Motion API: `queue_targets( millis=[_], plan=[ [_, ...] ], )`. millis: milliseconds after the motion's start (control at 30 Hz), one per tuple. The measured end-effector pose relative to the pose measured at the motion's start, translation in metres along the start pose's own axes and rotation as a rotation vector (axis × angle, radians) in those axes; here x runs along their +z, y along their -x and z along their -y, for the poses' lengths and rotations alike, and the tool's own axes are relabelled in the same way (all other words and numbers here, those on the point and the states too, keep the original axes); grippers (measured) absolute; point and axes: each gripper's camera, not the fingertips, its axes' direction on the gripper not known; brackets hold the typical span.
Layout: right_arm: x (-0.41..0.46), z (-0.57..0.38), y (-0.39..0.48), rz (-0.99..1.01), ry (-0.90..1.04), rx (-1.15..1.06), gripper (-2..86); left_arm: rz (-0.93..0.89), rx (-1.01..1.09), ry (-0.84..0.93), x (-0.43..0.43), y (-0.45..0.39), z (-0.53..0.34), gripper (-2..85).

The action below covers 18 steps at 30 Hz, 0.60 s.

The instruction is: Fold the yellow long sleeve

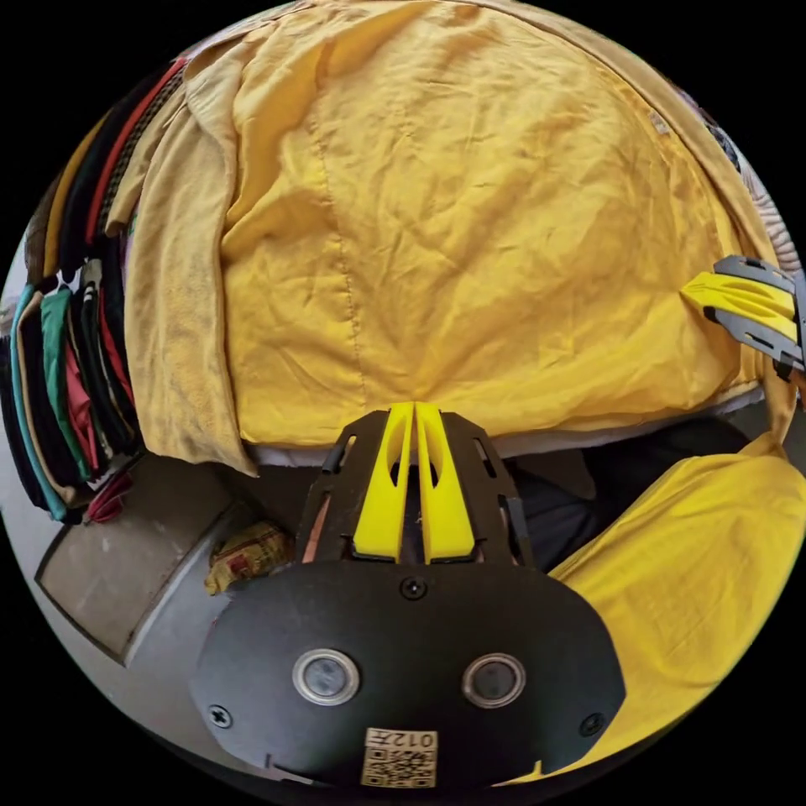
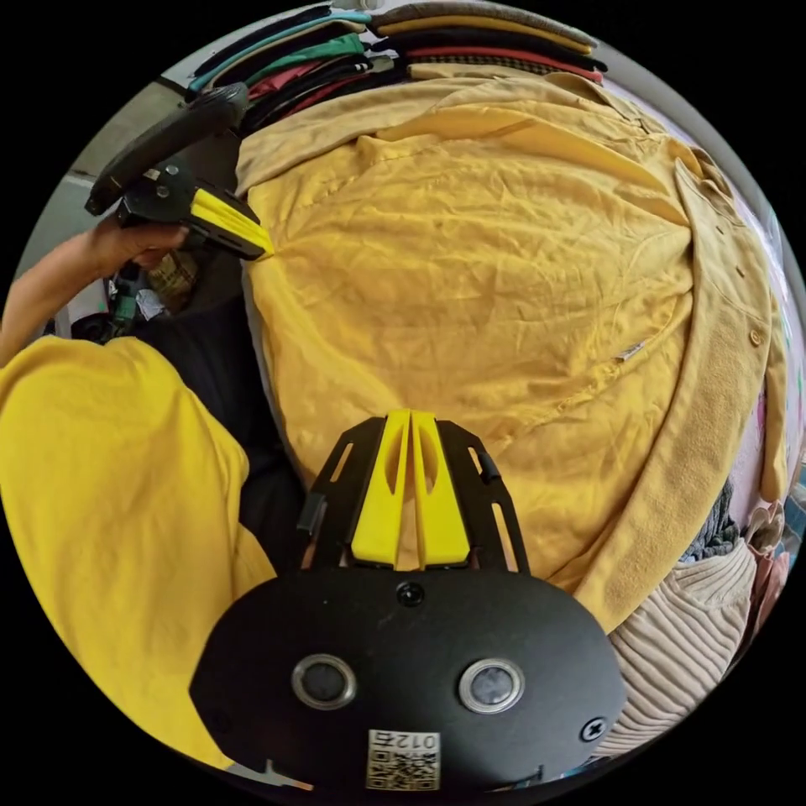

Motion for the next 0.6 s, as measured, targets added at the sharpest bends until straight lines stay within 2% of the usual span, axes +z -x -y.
queue_targets(
  millis=[67,167,267,300,333,367,400,500,600],
  plan=[
    [0.003,-0.008,-0.001,-0.004,0.003,-0.005,0.8,0.029,0.033,-0.001,0.001,-0.004,-0.001,0.3],
    [0.009,-0.015,-0.006,0.003,0.015,0.011,0.8,-0.046,0.023,0.006,0.004,0.009,-0.002,0.4],
    [0.014,-0.021,-0.015,0.022,0.029,0.033,0.9,-0.221,0.03,0.014,0.011,0.038,-0.006,0.5],
    [0.016,-0.024,-0.019,0.033,0.03,0.045,0.9,-0.332,0.047,0.024,0.013,0.053,-0.009,0.6],
    [0.018,-0.028,-0.024,0.047,0.03,0.064,0.9,-0.442,0.05,-0.019,0.007,0.072,-0.017,0.6],
    [0.019,-0.03,-0.027,0.054,0.031,0.076,0.8,-0.467,0.022,-0.069,0.001,0.084,-0.023,0.7],
    [0.021,-0.033,-0.032,0.068,0.035,0.102,0.8,-0.465,-0.056,-0.17,-0.01,0.111,-0.038,0.7],
    [0.026,-0.038,-0.043,0.086,0.057,0.16,0.8,-0.274,-0.258,-0.389,-0.024,0.167,-0.064,1.3],
    [0.031,-0.04,-0.051,0.077,0.101,0.215,0.8,-0.19,-0.236,-0.431,-0.009,0.188,-0.058,2.8]
  ],
)
